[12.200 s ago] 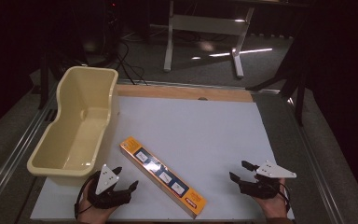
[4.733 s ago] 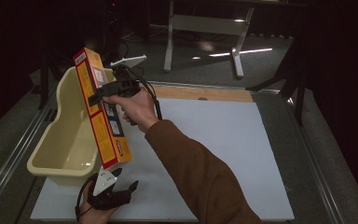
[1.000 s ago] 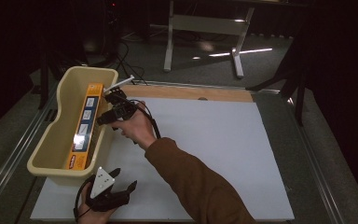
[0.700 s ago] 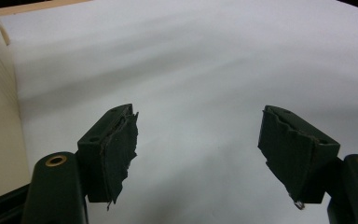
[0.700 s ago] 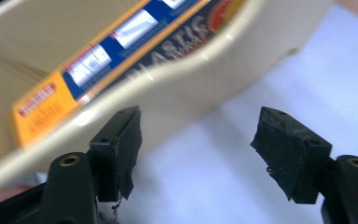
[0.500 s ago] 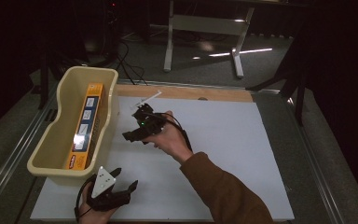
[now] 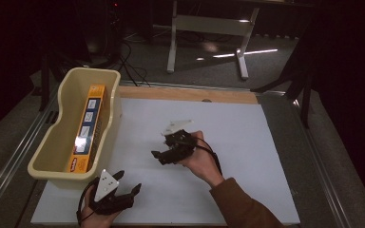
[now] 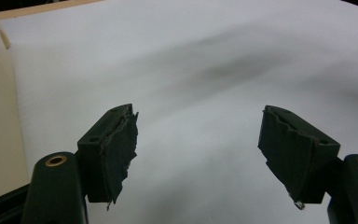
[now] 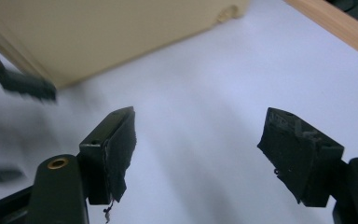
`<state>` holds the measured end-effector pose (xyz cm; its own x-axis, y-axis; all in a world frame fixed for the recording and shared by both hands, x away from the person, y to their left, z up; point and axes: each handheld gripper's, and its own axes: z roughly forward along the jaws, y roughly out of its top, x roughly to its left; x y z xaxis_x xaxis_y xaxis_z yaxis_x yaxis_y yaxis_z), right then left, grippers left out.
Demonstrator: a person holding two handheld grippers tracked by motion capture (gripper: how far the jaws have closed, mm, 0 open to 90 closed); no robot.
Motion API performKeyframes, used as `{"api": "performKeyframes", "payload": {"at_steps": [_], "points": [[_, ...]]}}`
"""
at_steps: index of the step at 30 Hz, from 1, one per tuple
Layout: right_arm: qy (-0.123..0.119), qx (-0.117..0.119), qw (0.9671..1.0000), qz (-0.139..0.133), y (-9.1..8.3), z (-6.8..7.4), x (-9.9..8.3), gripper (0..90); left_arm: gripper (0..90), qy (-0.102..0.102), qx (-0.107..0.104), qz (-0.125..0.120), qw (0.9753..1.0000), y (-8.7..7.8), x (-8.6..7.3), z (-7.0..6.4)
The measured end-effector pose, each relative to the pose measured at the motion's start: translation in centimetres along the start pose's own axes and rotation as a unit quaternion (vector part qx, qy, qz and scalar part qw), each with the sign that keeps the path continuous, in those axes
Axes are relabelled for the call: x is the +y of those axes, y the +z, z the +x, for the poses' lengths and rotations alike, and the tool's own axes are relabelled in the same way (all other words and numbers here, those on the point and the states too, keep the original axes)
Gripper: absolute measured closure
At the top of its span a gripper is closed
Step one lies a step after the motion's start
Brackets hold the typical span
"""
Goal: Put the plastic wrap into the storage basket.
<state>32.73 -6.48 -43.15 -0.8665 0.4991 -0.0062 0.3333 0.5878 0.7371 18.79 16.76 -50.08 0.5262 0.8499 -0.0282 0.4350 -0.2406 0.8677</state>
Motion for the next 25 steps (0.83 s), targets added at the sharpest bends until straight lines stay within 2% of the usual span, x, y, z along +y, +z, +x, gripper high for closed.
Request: {"api": "performKeyframes", "payload": {"at_steps": [1,3,4,5,6,11,12,13,15,16,18,19,20,24,25], "points": [[0.006,0.000,1.0000,-0.005,-0.5,-0.2,-2.0,23.6,27.4,0.001,0.002,0.001,1.0000,0.1,0.0,0.1],[0.011,-0.006,0.9998,-0.014,-1.0,-0.6,-3.7,22.6,27.4,0.000,0.003,-0.001,1.0000,0.1,0.0,0.0],[0.011,-0.006,0.9998,-0.014,-1.0,-0.6,-3.7,22.6,27.4,0.000,0.003,-0.001,1.0000,0.1,0.0,0.0],[0.014,-0.009,0.9997,-0.019,-1.4,-0.8,-4.6,22.6,27.4,0.000,0.006,-0.002,1.0000,0.1,0.0,0.1],[0.015,-0.020,0.9993,-0.029,-2.6,-1.1,-6.6,21.5,27.3,0.001,0.008,-0.001,1.0000,0.1,0.0,0.1],[0.016,-0.030,0.9986,-0.041,-4.9,-2.1,-10.3,20.0,27.3,-0.003,0.010,-0.001,0.9999,0.2,0.0,0.3],[0.016,-0.030,0.9986,-0.041,-4.9,-2.1,-10.3,20.0,27.3,-0.003,0.010,-0.001,0.9999,0.2,0.0,0.3],[0.024,-0.042,0.9973,-0.056,-5.7,-2.6,-11.8,20.2,27.3,-0.001,0.011,0.000,0.9999,0.4,0.1,0.3],[0.035,-0.050,0.9948,-0.081,-6.4,-2.9,-13.3,20.4,27.3,0.002,0.011,0.003,0.9999,0.6,0.2,0.2],[0.042,-0.052,0.9933,-0.094,-6.6,-3.1,-14.0,21.5,27.3,0.002,0.011,0.003,0.9999,0.6,0.2,0.2],[0.043,-0.055,0.9927,-0.098,-6.9,-3.2,-14.5,21.5,27.3,0.003,0.010,0.002,0.9999,0.7,0.3,0.1],[0.041,-0.071,0.9912,-0.105,-7.7,-3.5,-15.3,20.9,27.2,0.005,0.008,0.004,1.0000,0.8,0.3,0.0],[0.046,-0.073,0.9902,-0.110,-8.0,-3.7,-15.6,20.7,27.2,0.005,0.007,0.003,1.0000,0.8,0.3,0.0],[0.040,-0.078,0.9897,-0.113,-8.8,-4.0,-16.7,18.4,27.1,0.007,0.006,0.003,0.9999,0.8,0.4,0.0],[0.036,-0.077,0.9906,-0.107,-9.2,-4.2,-17.2,17.9,27.0,0.007,0.006,0.003,1.0000,0.8,0.4,0.0]]}}
